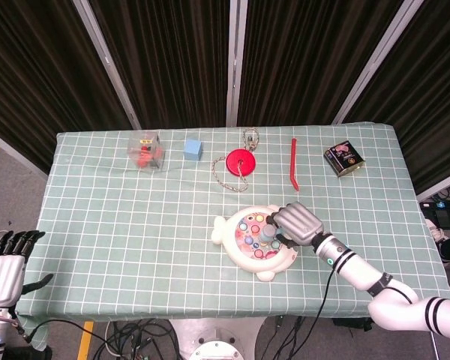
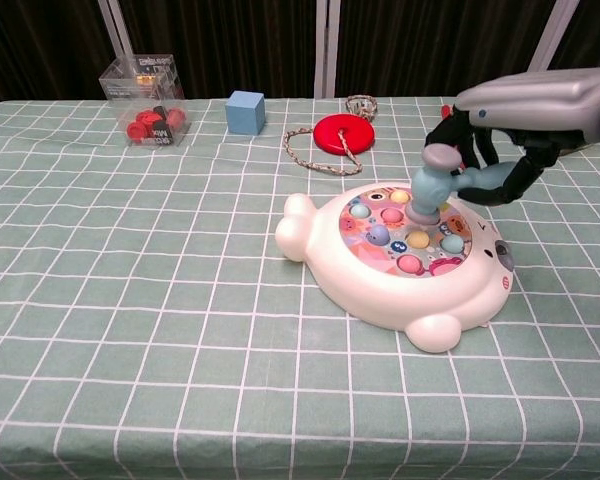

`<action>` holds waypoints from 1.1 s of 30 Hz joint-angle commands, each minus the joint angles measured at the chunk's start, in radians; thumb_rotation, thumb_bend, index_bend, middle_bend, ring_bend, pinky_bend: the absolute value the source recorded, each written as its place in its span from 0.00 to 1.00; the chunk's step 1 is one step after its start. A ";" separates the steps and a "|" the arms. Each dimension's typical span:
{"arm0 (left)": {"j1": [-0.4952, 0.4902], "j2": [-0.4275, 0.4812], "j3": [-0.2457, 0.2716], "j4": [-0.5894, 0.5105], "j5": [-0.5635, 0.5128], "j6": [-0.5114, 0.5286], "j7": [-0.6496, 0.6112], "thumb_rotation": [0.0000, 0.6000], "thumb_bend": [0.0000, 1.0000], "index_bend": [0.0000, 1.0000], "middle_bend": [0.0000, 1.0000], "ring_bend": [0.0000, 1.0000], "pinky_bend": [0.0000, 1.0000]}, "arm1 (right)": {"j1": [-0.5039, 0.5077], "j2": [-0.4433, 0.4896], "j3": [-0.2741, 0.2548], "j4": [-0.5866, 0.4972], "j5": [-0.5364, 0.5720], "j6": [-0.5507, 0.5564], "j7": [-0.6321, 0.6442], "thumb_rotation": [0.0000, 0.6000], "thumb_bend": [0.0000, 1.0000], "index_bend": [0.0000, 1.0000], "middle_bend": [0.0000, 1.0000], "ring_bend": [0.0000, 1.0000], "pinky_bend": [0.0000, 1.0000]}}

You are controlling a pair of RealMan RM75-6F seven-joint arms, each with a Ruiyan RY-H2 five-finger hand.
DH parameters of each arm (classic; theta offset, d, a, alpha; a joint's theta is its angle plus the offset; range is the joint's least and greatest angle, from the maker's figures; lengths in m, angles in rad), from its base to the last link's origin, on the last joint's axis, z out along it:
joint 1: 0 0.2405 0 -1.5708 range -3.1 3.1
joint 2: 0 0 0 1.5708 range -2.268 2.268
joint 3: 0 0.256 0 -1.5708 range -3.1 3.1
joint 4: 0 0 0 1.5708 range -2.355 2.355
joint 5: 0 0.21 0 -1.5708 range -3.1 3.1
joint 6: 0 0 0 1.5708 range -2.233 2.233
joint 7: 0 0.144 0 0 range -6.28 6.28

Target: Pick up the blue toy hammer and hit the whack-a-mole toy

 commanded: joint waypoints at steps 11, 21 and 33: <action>-0.001 0.001 -0.003 0.001 -0.009 -0.009 -0.001 1.00 0.00 0.19 0.17 0.13 0.10 | 0.053 -0.082 0.011 0.047 -0.002 -0.041 0.011 1.00 0.83 0.65 0.66 0.49 0.73; 0.002 -0.004 -0.001 0.011 -0.006 -0.005 -0.010 1.00 0.00 0.19 0.17 0.13 0.10 | 0.072 -0.111 -0.003 0.056 0.076 -0.067 -0.099 1.00 0.83 0.65 0.66 0.49 0.73; 0.007 0.001 0.000 0.001 0.007 0.013 -0.007 1.00 0.00 0.19 0.17 0.13 0.10 | -0.073 0.032 -0.012 0.055 0.066 0.117 0.060 1.00 0.83 0.65 0.66 0.49 0.74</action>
